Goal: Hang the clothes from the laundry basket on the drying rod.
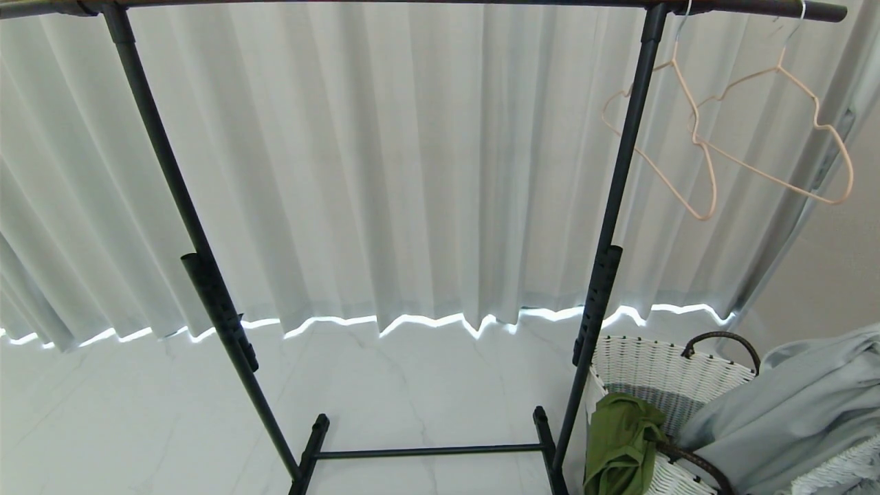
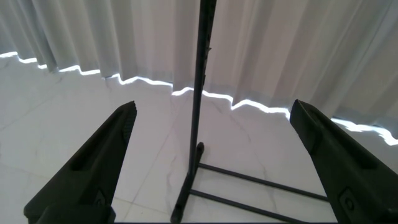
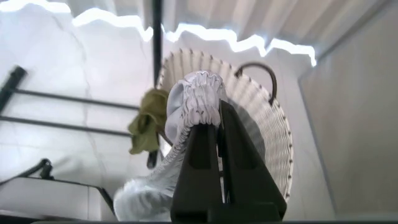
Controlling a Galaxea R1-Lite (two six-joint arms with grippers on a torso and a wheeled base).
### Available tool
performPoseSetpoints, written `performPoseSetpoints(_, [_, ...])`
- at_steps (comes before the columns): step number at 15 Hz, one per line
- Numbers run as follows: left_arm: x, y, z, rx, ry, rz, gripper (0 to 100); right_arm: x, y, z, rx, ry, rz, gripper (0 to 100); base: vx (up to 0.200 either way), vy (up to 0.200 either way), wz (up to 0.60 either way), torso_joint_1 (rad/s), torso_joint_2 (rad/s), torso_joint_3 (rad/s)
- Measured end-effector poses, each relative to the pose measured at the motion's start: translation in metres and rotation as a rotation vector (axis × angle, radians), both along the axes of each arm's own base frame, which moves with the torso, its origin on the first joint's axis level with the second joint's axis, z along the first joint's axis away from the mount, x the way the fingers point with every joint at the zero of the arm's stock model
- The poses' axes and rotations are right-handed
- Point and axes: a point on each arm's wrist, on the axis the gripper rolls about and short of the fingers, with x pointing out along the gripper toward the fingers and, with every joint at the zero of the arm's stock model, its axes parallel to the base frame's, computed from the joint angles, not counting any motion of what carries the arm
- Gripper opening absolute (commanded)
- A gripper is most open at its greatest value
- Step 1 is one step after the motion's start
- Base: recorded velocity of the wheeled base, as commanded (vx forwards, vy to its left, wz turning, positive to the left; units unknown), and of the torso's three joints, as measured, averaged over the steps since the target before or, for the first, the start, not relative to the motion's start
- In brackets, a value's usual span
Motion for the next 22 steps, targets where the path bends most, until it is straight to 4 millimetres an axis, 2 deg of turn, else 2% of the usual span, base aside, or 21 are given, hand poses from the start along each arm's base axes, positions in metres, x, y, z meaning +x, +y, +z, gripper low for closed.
performPoseSetpoints(4, [0.0,0.0,0.0,0.005,0.002,0.0,100,-0.014,0.002,0.0,-0.001,-0.044,0.019,0,-0.2,0.0,0.0,0.002,0.0,0.005])
performPoseSetpoints(11, [0.0,0.0,0.0,0.005,0.003,0.0,100,-0.014,0.003,-0.012,-0.006,-0.02,0.032,0,-0.2,0.0,0.0,0.003,0.01,0.0])
performPoseSetpoints(19, [0.0,0.0,0.0,0.002,0.002,0.0,100,-0.015,0.003,-0.012,-0.023,-0.026,0.04,0,0.0,0.0,0.0,0.0,0.0,0.0])
performPoseSetpoints(22, [0.0,0.0,0.0,0.004,0.002,0.001,100,-0.015,0.003,-0.012,-0.048,-0.031,0.047,0,0.0,0.2,0.0,0.004,0.0,-0.001])
